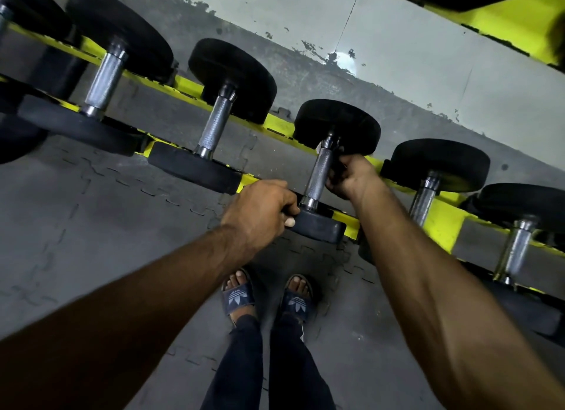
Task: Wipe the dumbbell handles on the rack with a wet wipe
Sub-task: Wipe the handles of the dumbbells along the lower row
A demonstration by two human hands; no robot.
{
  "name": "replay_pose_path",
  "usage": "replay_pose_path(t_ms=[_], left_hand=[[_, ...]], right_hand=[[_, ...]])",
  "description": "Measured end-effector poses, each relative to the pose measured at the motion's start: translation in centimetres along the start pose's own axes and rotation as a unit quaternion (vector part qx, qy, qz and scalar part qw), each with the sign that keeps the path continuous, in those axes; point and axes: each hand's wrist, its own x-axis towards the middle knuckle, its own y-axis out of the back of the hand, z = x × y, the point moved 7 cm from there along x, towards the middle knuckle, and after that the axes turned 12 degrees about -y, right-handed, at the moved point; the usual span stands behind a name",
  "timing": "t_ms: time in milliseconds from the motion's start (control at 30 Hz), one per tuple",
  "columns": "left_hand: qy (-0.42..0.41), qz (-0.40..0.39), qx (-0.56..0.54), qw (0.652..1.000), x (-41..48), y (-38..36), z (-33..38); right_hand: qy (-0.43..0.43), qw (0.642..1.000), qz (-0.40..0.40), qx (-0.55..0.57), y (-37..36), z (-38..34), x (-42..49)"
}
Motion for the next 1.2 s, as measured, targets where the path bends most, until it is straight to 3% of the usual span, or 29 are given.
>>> replay_pose_path(t_ms=[200, 300, 367, 400, 467, 500, 600, 667, 700, 933, 1100, 1200], left_hand=[[0.000, -0.006, -0.006, 1.000, -0.1, 0.1, 0.1], [-0.001, -0.009, -0.005, 1.000, 0.0, 0.3, 0.2], [-0.004, -0.014, -0.007, 1.000, 0.1, 0.4, 0.2], [-0.006, -0.017, -0.009, 1.000, 0.2, 0.4, 0.2], [-0.007, -0.021, -0.011, 1.000, 0.4, 0.4, 0.2], [-0.006, -0.022, -0.011, 1.000, 0.4, 0.4, 0.2], [-0.004, -0.027, -0.008, 1.000, 0.4, 0.4, 0.3], [-0.005, -0.026, -0.009, 1.000, 0.4, 0.4, 0.4], [-0.004, -0.024, -0.010, 1.000, 0.4, 0.5, 0.4], [-0.019, -0.019, -0.004, 1.000, 0.3, 0.3, 0.3], [-0.024, -0.015, 0.004, 1.000, 0.3, 0.3, 0.3], [-0.026, -0.009, 0.011, 1.000, 0.2, 0.3, 0.5]], right_hand=[[0.021, 0.997, -0.013, 0.078, -0.7, -0.1, -0.2], [0.140, 0.989, 0.016, 0.042, 0.3, 0.0, -0.5], [0.267, 0.961, 0.059, 0.050, 1.3, -0.4, -1.6], [0.341, 0.935, 0.091, 0.031, 1.7, -0.9, -2.5], [0.477, 0.856, 0.149, -0.134, 1.0, -1.7, -5.2], [0.538, 0.793, 0.161, -0.237, 0.0, -1.9, -6.4], [0.664, 0.553, 0.180, -0.470, -2.5, -1.7, -8.4], [0.677, 0.435, 0.195, -0.560, -3.7, -1.5, -7.9], [0.669, 0.398, 0.203, -0.594, -4.1, -1.4, -7.6], [0.632, 0.256, 0.232, -0.694, -4.5, -0.7, -7.3], [0.556, 0.124, 0.245, -0.785, -6.2, 0.6, -7.5], [0.536, 0.101, 0.219, -0.809, -8.1, 0.8, -8.1]])
